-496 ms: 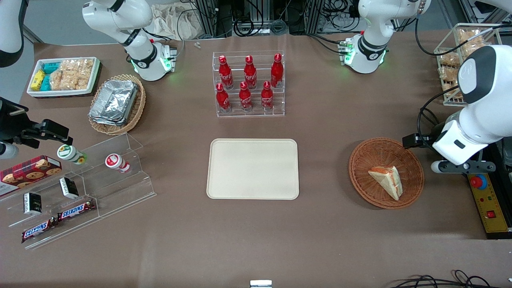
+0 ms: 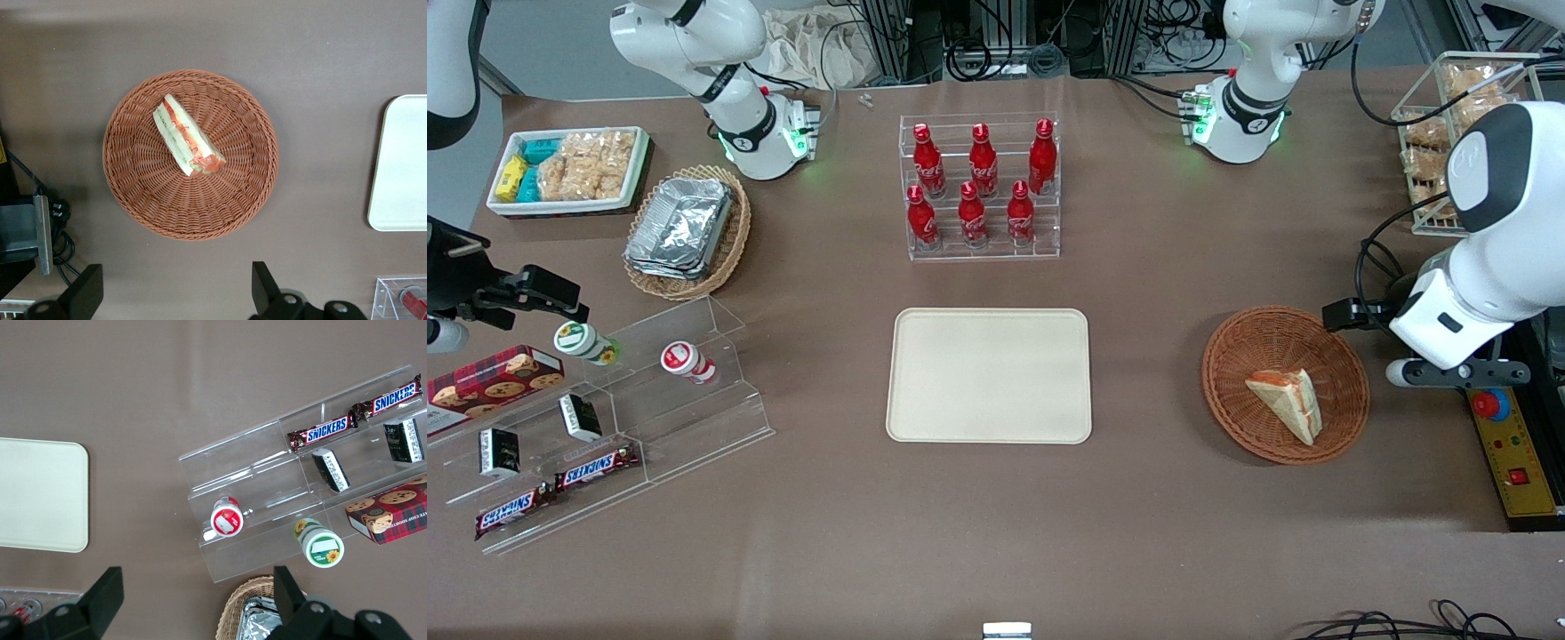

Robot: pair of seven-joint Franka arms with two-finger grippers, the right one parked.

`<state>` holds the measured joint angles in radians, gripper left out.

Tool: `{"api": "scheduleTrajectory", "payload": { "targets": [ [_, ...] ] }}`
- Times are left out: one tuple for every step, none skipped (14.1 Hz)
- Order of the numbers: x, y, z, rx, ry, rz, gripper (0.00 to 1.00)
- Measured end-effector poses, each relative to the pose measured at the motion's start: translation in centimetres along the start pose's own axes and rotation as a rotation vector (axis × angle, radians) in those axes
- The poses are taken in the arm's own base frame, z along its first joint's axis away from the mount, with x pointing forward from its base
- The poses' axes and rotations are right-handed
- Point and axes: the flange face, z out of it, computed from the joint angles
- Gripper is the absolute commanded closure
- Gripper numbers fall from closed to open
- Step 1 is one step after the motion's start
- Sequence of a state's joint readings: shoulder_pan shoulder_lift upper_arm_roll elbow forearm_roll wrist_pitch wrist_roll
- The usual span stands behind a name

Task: Place sandwich from basket to tray
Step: 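Move the left gripper over the sandwich in the wicker basket, then lower the open left gripper around the wrapped sandwich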

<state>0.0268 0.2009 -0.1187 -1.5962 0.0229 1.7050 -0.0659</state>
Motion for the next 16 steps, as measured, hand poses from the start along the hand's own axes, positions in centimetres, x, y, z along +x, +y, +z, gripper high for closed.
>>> {"api": "scheduleTrajectory", "payload": {
  "targets": [
    [0.1,-0.1,0.3,0.001,-0.005,-0.002,0.0],
    [0.3,-0.1,0.6,0.001,-0.011,-0.006,0.0],
    [0.4,-0.3,1.1,0.001,-0.017,-0.012,0.0],
    [0.6,-0.3,1.5,0.0,-0.024,-0.027,0.0],
    [0.9,-0.4,2.1,0.0,-0.026,-0.057,0.0],
    [1.2,-0.4,2.7,-0.001,-0.018,-0.096,0.0],
    [1.4,-0.3,3.5,-0.003,-0.006,-0.132,0.0],
    [1.6,-0.3,4.3,-0.004,0.002,-0.16,0.0],
    [1.6,-0.2,5.1,-0.005,0.004,-0.176,0.0],
    [1.6,-0.2,5.9,-0.005,0.001,-0.189,0.0],
    [1.6,-0.2,6.7,-0.004,0.006,-0.196,0.0],
    [1.7,-0.3,7.7,-0.004,0.022,-0.207,0.0],
    [1.8,-0.3,8.9,-0.005,0.035,-0.239,0.0],
    [1.8,-0.4,10.5,-0.004,0.04,-0.288,0.0],
    [1.9,-0.5,12.3,0.01,0.033,-0.331,0.0],
    [2.1,-0.6,14.1,0.03,0.023,-0.361,0.0]
  ]
}}
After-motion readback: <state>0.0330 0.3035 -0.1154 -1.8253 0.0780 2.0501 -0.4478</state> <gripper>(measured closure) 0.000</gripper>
